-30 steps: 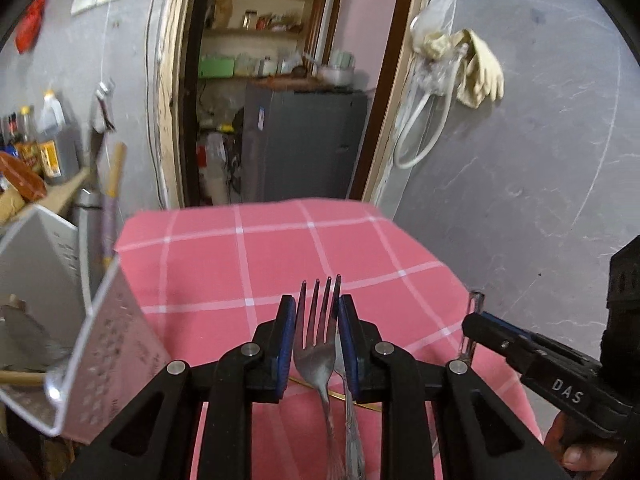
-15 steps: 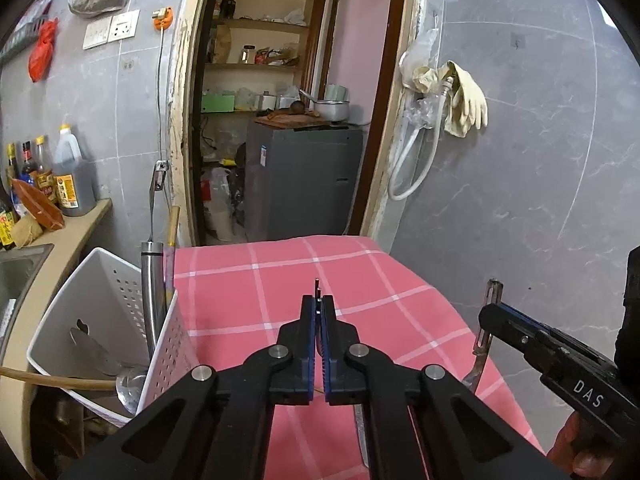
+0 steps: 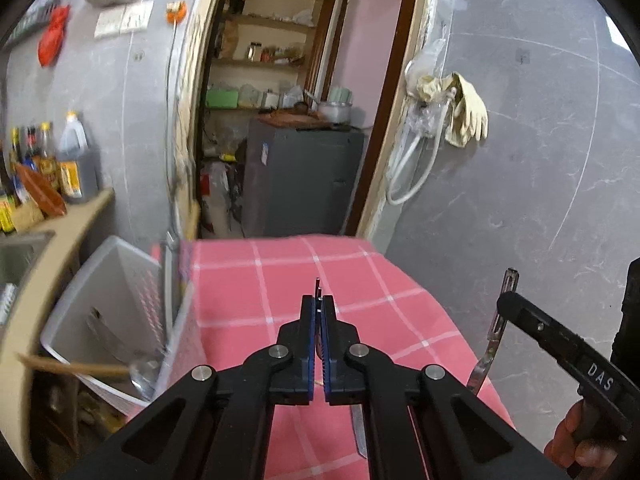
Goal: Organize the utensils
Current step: 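Lower the fork into the caddy with the left tool and open, then lower the wire clip into the caddy with the right tool and open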
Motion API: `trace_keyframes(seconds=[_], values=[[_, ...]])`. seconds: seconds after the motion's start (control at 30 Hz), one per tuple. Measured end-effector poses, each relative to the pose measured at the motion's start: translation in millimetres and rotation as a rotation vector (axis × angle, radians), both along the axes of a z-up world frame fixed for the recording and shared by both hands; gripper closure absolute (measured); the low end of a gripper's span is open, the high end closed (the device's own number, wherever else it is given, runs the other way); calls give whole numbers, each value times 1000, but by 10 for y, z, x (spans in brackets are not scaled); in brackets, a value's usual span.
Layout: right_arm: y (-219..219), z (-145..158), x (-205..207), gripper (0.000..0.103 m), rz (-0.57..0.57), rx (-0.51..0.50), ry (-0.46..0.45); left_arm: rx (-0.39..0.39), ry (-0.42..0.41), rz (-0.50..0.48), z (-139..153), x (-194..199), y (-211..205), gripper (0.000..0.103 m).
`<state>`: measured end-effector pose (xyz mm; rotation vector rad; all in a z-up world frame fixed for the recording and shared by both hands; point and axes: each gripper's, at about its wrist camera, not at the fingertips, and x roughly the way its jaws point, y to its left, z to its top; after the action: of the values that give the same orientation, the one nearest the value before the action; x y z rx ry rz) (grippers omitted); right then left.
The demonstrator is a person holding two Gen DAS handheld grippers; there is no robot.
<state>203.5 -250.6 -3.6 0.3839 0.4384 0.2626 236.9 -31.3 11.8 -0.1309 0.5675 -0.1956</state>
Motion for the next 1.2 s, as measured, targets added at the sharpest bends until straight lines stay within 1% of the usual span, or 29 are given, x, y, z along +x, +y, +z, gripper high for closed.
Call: trace_keyframes(seconds=[0.17,0.23,0.37,0.53,0.63,0.73,0.93,1.07,1.2], values=[[120,382,67,92,22,40,-108,72,-63,35,546,-104,212,100],[235,544,129,92,44,53,-153,91,-82,56,743,-143,338,100],[522,746,271,92,97,81,-215,130,-108,120,1124,-215,665,100],[889,882,414,92,165,108,-279,206,-112,193,1356,-257,1002,100],[1127,899,525,92,208,111,-303,244,-103,227,1401,-268,1124,100],[1362,832,624,92,252,113,-315,287,-91,252,1368,-229,1198,100],[1661,526,808,92,320,86,-288,349,-55,262,1150,-51,1178,100],[1779,327,889,92,357,59,-287,371,-33,253,983,65,1085,100],[1844,177,1012,92,364,69,-283,383,-12,253,848,160,1008,100]])
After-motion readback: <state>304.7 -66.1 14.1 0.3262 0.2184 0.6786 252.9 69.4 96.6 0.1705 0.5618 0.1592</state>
